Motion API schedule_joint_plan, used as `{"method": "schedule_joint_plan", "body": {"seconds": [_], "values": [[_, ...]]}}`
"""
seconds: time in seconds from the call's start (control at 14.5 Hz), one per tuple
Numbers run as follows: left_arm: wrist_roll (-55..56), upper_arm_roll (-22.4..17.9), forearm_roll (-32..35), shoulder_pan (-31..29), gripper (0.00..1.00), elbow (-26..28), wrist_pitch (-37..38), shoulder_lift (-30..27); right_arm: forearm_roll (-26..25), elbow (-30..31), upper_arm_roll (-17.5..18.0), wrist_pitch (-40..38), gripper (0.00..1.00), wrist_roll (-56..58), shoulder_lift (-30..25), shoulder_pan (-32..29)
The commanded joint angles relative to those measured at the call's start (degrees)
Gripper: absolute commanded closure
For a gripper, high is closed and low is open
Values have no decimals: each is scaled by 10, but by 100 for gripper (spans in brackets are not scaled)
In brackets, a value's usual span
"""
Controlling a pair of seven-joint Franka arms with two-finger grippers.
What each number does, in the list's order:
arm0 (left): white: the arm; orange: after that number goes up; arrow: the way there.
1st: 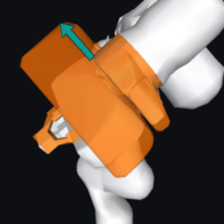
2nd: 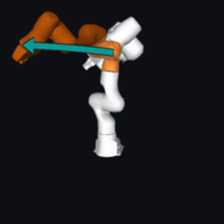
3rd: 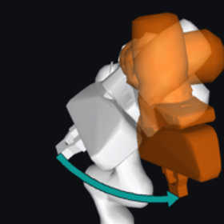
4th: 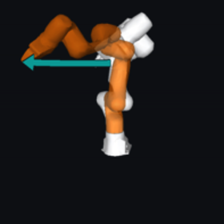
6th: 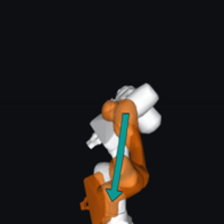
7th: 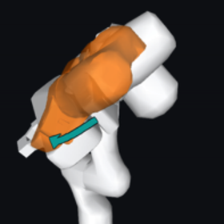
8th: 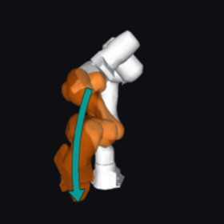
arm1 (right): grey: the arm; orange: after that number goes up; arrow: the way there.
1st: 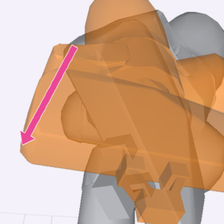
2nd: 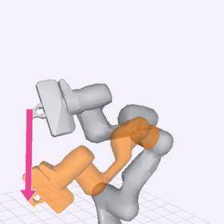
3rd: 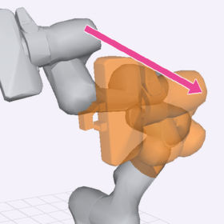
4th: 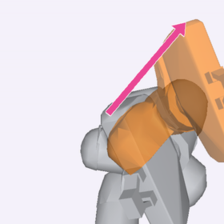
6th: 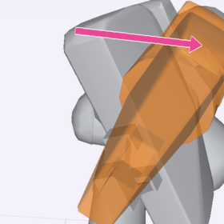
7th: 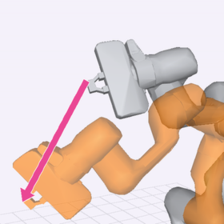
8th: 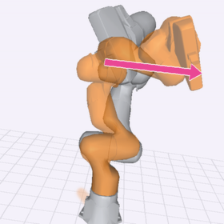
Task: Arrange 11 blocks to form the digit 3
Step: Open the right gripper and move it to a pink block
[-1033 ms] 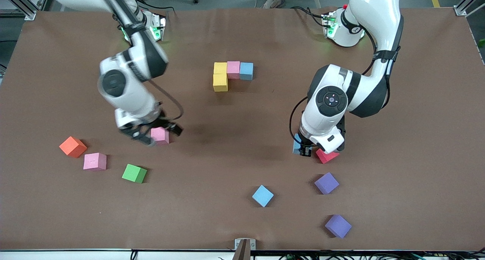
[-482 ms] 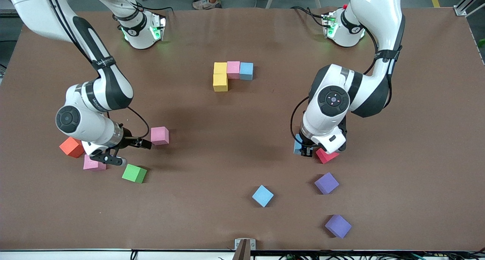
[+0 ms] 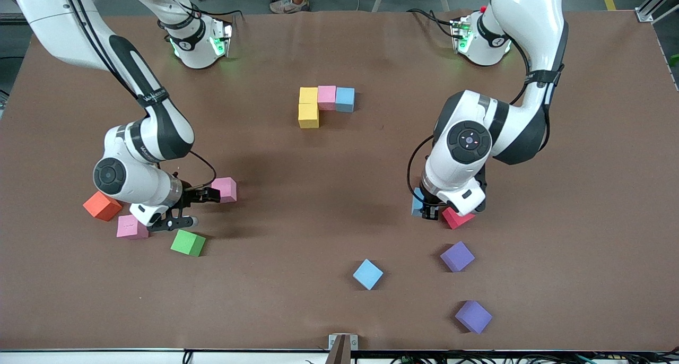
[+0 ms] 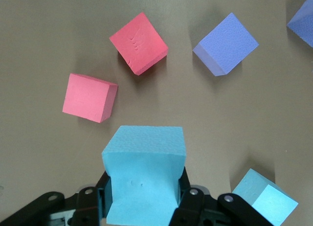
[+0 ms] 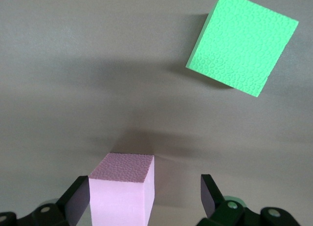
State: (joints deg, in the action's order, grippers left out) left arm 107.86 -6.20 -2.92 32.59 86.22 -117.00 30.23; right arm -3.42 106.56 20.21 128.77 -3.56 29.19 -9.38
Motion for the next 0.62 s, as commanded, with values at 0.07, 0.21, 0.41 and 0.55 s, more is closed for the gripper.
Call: {"method": "schedule_joint_plan", "body": {"seconds": [0.07,0.21,0.41,0.55], "values": [[-16,-1,-16,-9,83,4,5,-9,-15,-6,7,-1,0,8,16,3],[-16,-1,-16,-12,83,3,5,-9,-15,-2,7,-1,0,9,16,10],[-23,-1,-17,-12,83,-4,5,-9,-15,14,7,1,0,8,15,23],[-23,-1,-18,-12,83,-4,5,-9,-15,28,8,1,0,8,11,26]]}}
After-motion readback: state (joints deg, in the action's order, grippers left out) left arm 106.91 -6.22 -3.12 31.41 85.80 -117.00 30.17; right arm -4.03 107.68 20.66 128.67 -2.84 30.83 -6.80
